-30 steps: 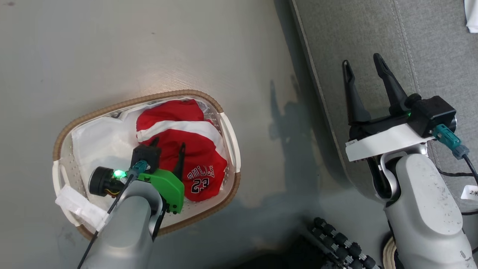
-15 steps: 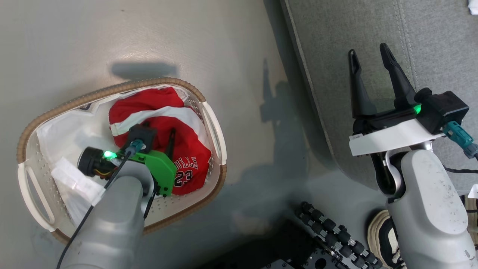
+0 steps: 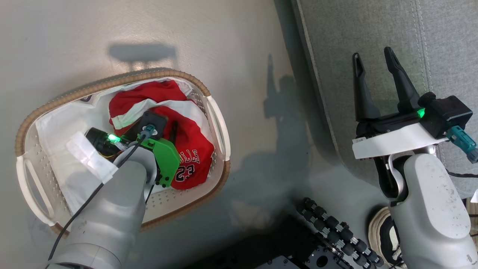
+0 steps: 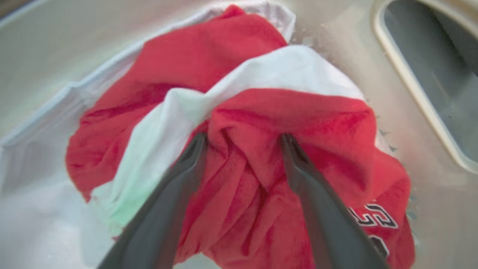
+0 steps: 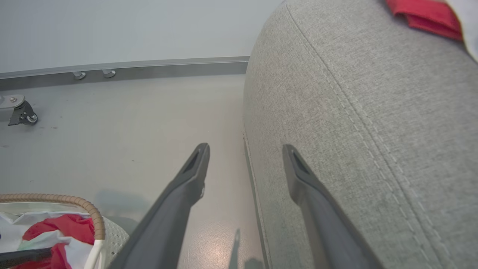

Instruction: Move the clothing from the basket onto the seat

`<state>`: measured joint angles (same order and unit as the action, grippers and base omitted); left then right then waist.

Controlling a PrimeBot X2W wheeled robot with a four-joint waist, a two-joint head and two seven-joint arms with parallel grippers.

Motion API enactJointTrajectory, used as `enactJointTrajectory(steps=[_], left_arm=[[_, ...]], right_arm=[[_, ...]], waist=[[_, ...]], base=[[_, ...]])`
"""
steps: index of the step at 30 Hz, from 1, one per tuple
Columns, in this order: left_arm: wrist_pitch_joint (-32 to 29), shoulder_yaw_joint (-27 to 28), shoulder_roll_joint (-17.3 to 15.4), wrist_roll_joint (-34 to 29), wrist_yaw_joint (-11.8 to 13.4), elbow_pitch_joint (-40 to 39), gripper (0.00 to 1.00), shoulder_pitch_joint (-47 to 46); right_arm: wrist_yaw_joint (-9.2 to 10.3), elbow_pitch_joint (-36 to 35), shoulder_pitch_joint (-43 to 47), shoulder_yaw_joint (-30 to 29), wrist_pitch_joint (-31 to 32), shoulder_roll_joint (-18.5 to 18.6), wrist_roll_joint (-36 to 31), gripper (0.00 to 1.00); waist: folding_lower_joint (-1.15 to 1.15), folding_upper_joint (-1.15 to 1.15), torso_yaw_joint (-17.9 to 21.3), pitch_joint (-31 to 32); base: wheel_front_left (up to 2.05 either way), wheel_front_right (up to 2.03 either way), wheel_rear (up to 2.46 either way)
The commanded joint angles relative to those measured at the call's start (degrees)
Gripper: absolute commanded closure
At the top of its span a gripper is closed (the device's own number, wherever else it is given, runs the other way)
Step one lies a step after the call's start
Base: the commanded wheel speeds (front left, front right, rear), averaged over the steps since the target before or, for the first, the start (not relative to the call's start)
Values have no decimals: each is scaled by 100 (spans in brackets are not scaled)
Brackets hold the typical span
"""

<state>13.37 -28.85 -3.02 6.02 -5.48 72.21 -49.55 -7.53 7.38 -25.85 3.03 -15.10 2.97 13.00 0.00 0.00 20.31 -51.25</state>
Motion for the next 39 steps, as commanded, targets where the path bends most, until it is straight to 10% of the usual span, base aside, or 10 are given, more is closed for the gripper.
enactJointTrajectory(steps=[1,7,8,9,26,39], left_arm=[[-45,-77,-11,-79,-5,25,0,-125],[-66,-453,-3,-288,-57,103,11,-182],[-78,-469,-2,-279,-57,109,66,-178],[-84,-485,0,-259,-56,117,100,-170],[192,-439,-82,206,-135,-116,100,252],[185,-140,-6,675,-165,-1591,100,1454]], right_arm=[[8,-34,57,-21,-8,0,-44,0],[8,-40,74,-52,-8,0,-84,0],[8,-41,73,-61,-8,0,-90,0],[8,-40,74,-72,-8,0,-98,0],[8,154,-311,119,-8,2,183,0],[8,486,-36,48,-8,8,-63,0]], waist=[[0,0,-7,-6],[0,0,-39,8],[0,0,-43,14],[0,0,-48,24],[0,0,150,602],[0,0,-411,1978]], base=[[0,0,0],[0,0,0],[0,0,0],[0,0,0],[0,0,0],[0,0,0]])
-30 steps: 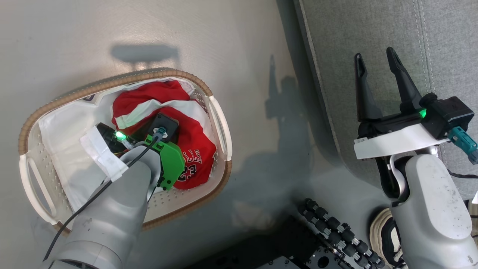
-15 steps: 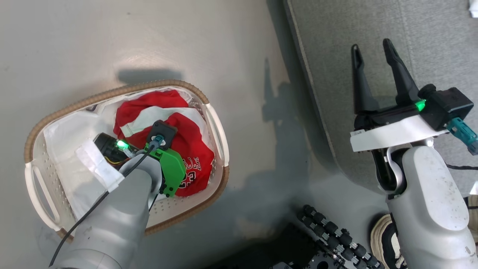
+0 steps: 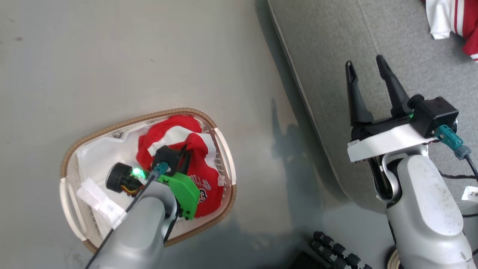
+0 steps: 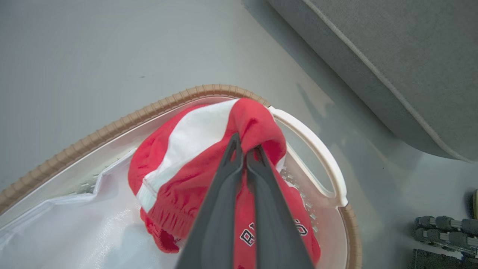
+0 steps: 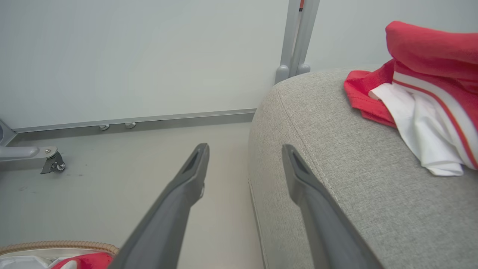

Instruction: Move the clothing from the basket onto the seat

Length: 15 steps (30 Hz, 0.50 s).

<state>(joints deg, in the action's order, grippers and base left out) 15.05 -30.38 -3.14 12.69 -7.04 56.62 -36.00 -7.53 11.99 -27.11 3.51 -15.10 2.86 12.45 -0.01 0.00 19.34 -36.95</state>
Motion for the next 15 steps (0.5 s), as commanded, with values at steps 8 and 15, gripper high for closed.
enactJointTrajectory(steps=[8,15], left_arm=[[17,89,18,40,6,-902,100,914],[17,252,22,30,-21,-1724,100,1432]], right_arm=[[8,147,557,-87,-8,22,-46,0],[8,277,974,-195,-8,26,-130,0]], waist=[[1,0,-809,1392],[1,0,-1107,1979]], base=[[0,0,0],[0,0,0]])
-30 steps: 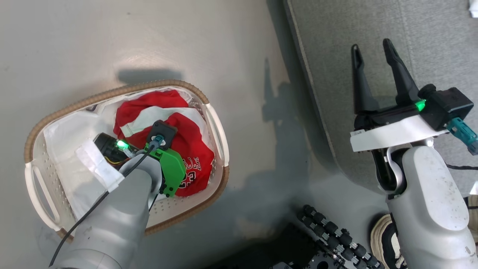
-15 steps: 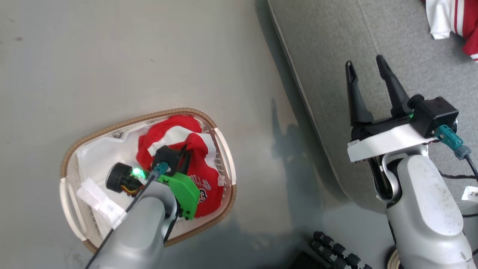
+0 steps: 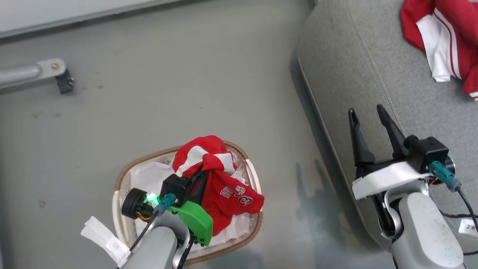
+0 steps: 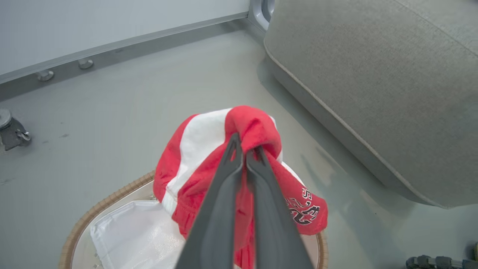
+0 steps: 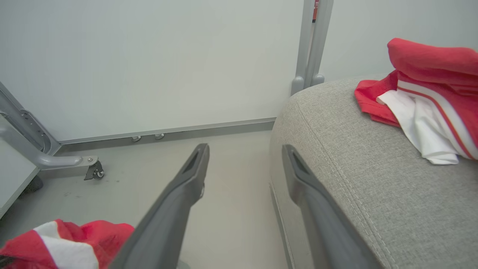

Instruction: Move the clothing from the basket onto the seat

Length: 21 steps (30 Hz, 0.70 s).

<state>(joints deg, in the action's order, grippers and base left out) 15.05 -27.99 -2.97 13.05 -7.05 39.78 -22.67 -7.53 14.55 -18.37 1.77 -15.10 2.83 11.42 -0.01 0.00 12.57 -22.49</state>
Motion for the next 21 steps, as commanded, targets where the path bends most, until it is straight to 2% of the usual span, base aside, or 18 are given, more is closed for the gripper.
enactJointTrajectory(steps=[1,8,21], left_arm=[[17,41,6,23,-24,-168,100,158],[18,125,4,246,-29,-1380,100,534],[10,480,1,341,139,-3146,100,389]], right_arm=[[8,34,145,-32,-8,29,-29,0],[8,131,600,-141,-8,35,-24,0],[8,292,1041,-72,-8,27,-14,0]], waist=[[1,0,-457,594],[1,0,-766,1163],[1,0,-833,1767]], base=[[0,0,0],[0,0,0],[0,0,0]])
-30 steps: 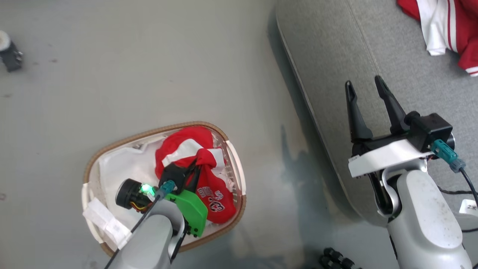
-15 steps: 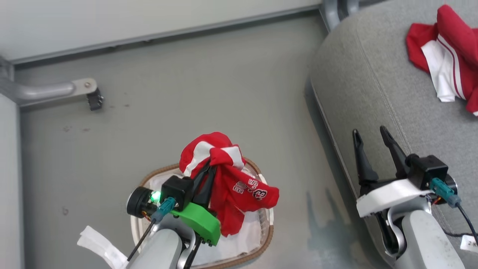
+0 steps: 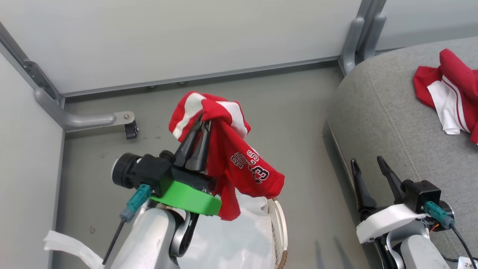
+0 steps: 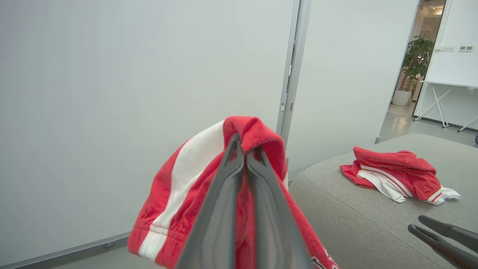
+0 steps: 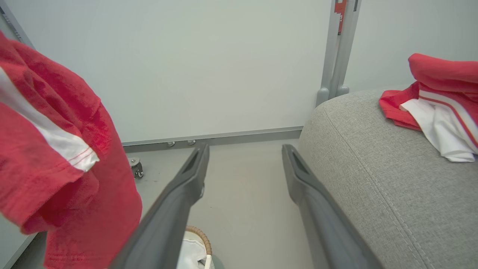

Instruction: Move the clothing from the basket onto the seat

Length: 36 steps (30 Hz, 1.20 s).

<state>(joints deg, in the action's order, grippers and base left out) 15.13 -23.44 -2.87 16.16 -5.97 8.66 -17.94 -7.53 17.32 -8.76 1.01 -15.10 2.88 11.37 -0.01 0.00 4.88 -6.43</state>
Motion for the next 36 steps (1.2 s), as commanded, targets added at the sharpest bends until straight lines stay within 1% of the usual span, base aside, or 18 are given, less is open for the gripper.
enactJointTrajectory(steps=[1,6,10,15,19,22,26,29,34,35,36], left_arm=[[2,44,-9,45,50,-165,100,-102],[2,-22,-9,73,101,-474,100,-92],[2,-137,-8,204,153,-574,100,-47],[2,-273,-9,289,195,-579,100,-26],[2,-412,-8,349,209,-556,100,-5],[2,-542,-8,395,237,-570,100,4],[2,-746,-8,466,255,-608,100,-8],[2,-995,-6,559,253,-652,100,-28],[2,-1299,-6,697,214,-736,100,-44],[2,-1348,-6,708,212,-764,100,-55],[2,-1388,-7,728,216,-788,100,-59]], right_arm=[[8,18,115,39,-8,21,-20,0],[8,-18,187,444,-8,19,-41,0],[8,-310,90,1222,-9,14,12,0],[8,-1028,-188,2172,-9,23,285,0],[8,-1385,-463,2672,-8,22,419,0],[8,-1396,-647,2924,-8,22,437,0],[8,-1244,-877,2998,-9,20,308,0],[8,-1055,-1016,2825,-8,18,123,0],[8,-788,-1126,2698,-7,19,29,0],[8,-717,-1157,2706,-5,17,62,9],[8,-645,-1193,2739,-5,17,87,53]], waist=[[1,0,-64,192],[1,0,-87,324],[1,0,-157,381],[1,0,-268,403],[1,0,-369,419],[1,0,-450,435],[1,0,-572,456],[1,0,-691,477],[1,0,-818,489],[1,0,-841,490],[1,0,-858,489]], base=[[0,0,0],[0,0,0],[0,0,0],[0,0,0],[0,0,0],[0,0,0],[0,0,0],[0,0,0],[0,0,0],[0,0,0],[0,0,0]])
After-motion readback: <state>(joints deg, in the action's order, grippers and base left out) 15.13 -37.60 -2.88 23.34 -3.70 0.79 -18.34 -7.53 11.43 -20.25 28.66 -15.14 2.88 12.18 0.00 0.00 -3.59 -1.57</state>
